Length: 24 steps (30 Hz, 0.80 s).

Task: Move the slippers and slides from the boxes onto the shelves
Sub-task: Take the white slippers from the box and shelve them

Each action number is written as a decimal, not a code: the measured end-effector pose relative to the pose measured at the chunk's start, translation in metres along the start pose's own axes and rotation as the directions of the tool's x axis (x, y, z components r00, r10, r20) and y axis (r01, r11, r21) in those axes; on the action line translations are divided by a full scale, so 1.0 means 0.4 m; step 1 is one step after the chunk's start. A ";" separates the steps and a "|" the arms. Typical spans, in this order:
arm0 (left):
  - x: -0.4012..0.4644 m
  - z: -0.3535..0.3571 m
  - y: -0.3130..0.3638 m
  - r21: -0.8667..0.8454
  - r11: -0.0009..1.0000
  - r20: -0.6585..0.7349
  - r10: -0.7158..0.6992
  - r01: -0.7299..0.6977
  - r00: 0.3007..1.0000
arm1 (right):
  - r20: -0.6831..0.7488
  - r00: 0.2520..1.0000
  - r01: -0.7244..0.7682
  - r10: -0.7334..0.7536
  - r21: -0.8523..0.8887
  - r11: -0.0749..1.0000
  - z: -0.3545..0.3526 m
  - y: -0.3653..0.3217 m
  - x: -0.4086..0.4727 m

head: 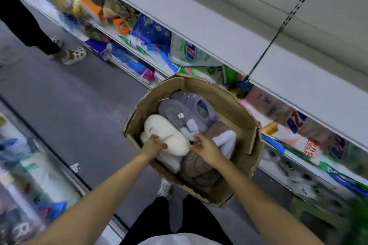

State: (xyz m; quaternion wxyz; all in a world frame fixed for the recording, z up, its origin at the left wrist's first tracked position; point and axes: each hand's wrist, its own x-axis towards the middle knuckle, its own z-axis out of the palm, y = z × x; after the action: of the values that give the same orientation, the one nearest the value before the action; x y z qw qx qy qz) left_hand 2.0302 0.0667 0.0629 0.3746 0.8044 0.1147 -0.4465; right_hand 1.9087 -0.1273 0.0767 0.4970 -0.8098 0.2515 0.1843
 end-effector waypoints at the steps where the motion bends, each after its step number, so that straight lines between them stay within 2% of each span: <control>1: 0.006 0.014 -0.014 -0.007 1.000 -0.029 -0.004 0.004 1.000 | 0.035 0.999 0.001 -0.001 -0.012 1.000 0.024 0.006 0.024; 3: 0.015 0.043 -0.022 -0.015 1.000 -0.100 0.022 -0.024 0.995 | 0.101 0.995 -0.008 0.010 -0.021 1.000 0.074 0.021 0.069; 5: 0.036 0.067 -0.021 -0.105 0.994 -0.163 -0.004 -0.014 0.987 | 0.101 0.995 -0.016 0.019 -0.030 0.999 0.119 0.034 0.106; 8: 0.081 0.067 -0.029 -0.205 0.978 -0.234 -0.074 0.025 0.969 | 0.012 0.999 -0.043 0.044 -0.057 0.997 0.142 0.031 0.150; 11: 0.118 0.037 -0.051 -0.220 0.974 -0.194 -0.102 0.058 0.976 | -0.095 0.990 -0.093 0.103 0.111 0.989 0.105 0.037 0.188; 13: 0.139 0.023 -0.054 -0.062 0.998 -0.179 -0.003 -0.008 0.984 | -0.168 0.980 -0.065 0.103 0.217 0.974 0.057 0.051 0.201; 15: 0.168 0.021 -0.052 0.250 0.961 -0.107 0.146 -0.116 0.984 | -0.232 0.967 -0.038 0.105 0.277 0.960 0.010 0.074 0.211; 17: 0.184 0.022 -0.036 0.595 0.790 -0.033 0.207 -0.147 0.978 | -0.256 0.962 -0.015 0.099 0.312 0.950 -0.026 0.097 0.224; 19: 0.202 0.015 -0.023 0.841 0.517 0.035 0.242 -0.160 0.970 | -0.235 0.969 0.014 0.069 0.333 0.943 -0.045 0.105 0.231; 20: 0.207 0.010 -0.019 0.909 0.383 0.073 0.246 -0.166 0.967 | -0.226 0.973 0.026 0.055 0.340 0.940 -0.046 0.106 0.234; 21: 0.215 0.005 -0.019 0.940 0.296 0.105 0.229 -0.172 0.968 | -0.226 0.973 0.034 0.049 0.350 0.936 -0.044 0.104 0.235; 24: 0.232 -0.012 -0.023 0.967 0.132 0.191 0.184 -0.217 0.964 | -0.255 0.966 0.072 0.035 0.398 0.914 -0.024 0.100 0.234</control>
State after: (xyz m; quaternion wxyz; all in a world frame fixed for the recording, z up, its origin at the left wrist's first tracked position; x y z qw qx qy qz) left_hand 2.0820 0.0624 -0.0149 -0.1761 0.8566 -0.3135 -0.3702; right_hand 1.9611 -0.1722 0.0012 0.6186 -0.7088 0.3386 0.0174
